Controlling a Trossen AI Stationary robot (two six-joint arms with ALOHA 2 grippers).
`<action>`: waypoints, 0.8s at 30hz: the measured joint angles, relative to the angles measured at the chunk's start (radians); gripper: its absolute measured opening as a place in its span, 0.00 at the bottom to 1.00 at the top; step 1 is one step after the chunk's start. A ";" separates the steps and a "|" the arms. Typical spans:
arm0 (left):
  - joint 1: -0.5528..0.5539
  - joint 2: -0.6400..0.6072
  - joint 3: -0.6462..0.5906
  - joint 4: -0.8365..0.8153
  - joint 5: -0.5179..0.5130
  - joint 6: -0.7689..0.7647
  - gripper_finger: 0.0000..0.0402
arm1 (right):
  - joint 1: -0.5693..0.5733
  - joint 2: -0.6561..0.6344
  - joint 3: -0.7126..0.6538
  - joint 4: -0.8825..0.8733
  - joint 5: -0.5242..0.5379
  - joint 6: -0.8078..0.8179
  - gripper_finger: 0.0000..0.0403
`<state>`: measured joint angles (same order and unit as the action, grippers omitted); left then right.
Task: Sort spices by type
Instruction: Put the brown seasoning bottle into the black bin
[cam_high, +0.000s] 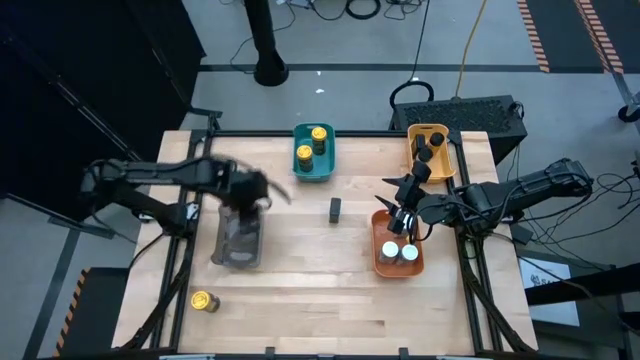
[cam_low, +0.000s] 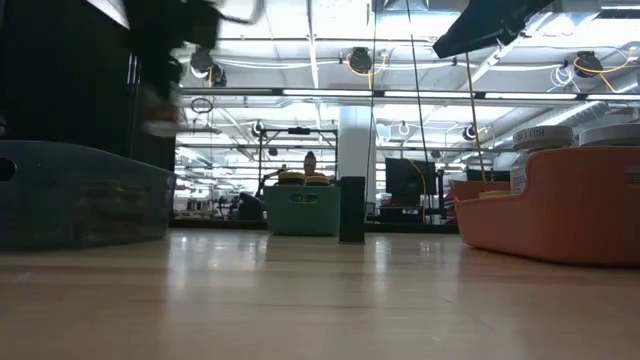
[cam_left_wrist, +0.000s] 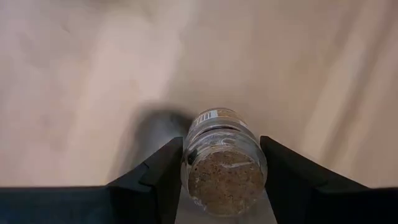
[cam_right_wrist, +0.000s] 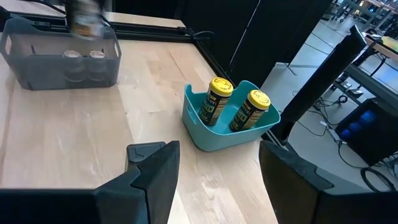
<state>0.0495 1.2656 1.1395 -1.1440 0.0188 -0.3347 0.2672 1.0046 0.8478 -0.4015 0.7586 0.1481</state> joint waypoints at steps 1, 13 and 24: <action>-0.048 -0.009 0.000 -0.039 0.005 -0.024 0.47 | 0.000 0.000 0.000 0.000 0.000 0.004 0.50; -0.347 -0.017 -0.043 -0.220 -0.079 -0.021 0.47 | 0.000 0.000 0.000 0.000 -0.006 0.016 0.50; -0.346 -0.077 -0.210 -0.071 -0.110 0.086 0.47 | 0.000 0.000 0.000 0.000 -0.058 0.016 0.50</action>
<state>-0.2965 1.1882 0.9295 -1.2147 -0.0911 -0.2487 0.2672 1.0046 0.8478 -0.4015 0.7010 0.1642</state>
